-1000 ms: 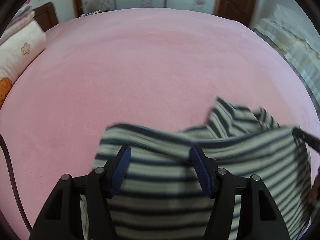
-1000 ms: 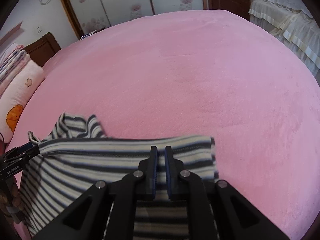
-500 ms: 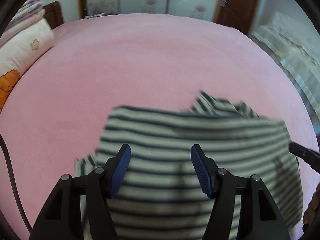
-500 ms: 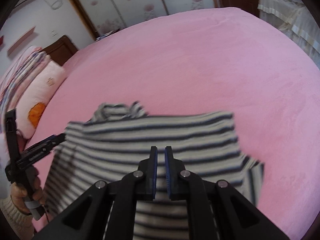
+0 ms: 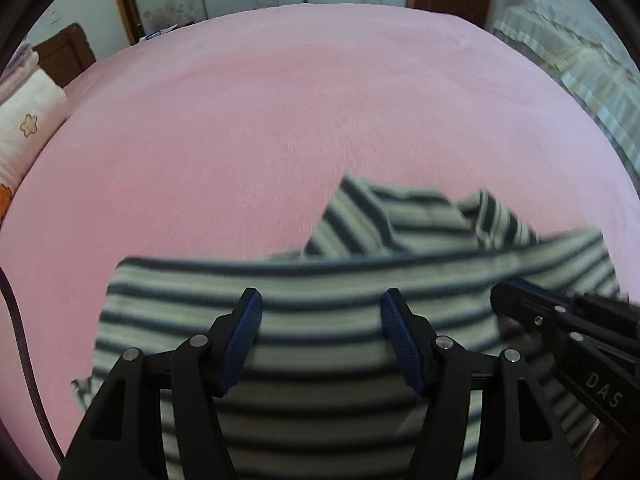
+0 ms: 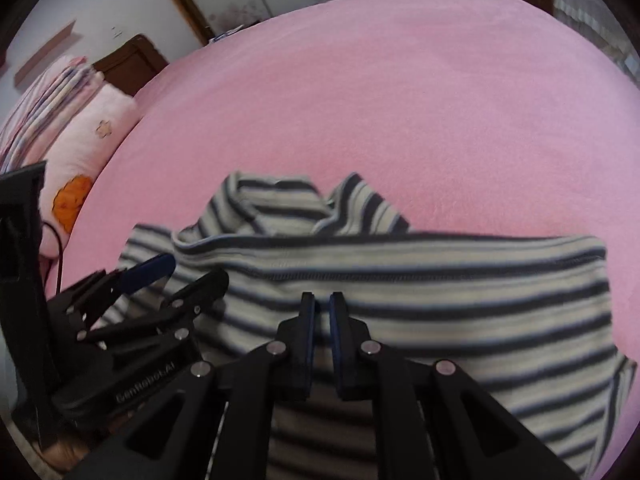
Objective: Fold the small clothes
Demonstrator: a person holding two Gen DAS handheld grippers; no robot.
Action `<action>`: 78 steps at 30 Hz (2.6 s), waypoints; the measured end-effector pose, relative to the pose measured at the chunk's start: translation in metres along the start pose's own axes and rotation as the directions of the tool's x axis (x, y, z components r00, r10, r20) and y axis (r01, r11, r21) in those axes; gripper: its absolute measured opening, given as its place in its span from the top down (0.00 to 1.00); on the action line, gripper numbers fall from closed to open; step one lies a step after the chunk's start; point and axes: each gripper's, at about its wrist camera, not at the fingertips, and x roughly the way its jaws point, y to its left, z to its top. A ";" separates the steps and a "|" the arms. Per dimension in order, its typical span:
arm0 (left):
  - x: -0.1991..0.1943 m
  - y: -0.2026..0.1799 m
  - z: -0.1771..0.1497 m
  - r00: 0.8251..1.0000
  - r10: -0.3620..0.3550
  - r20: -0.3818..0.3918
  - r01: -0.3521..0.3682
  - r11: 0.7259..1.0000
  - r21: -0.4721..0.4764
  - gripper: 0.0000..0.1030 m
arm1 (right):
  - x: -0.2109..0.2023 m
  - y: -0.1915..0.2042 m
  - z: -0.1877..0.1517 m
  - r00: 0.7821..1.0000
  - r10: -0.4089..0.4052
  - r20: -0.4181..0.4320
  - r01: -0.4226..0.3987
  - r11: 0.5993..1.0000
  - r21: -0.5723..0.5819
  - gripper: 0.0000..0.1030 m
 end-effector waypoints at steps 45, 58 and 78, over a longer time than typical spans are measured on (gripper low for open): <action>-0.128 0.166 -0.241 0.991 0.123 0.055 -0.095 0.928 -0.361 0.31 | -0.134 -0.067 -0.210 0.975 -0.194 0.111 0.189 0.980 0.055 0.96; -0.154 0.169 -0.235 0.989 0.130 0.071 -0.098 0.933 -0.345 0.31 | -0.175 -0.097 -0.233 0.967 -0.199 0.162 0.184 0.977 0.104 1.00; -0.189 0.153 -0.298 1.000 0.008 0.021 0.002 0.903 -0.429 0.31 | -0.177 -0.007 -0.260 0.984 -0.068 0.163 0.082 0.993 -0.081 1.00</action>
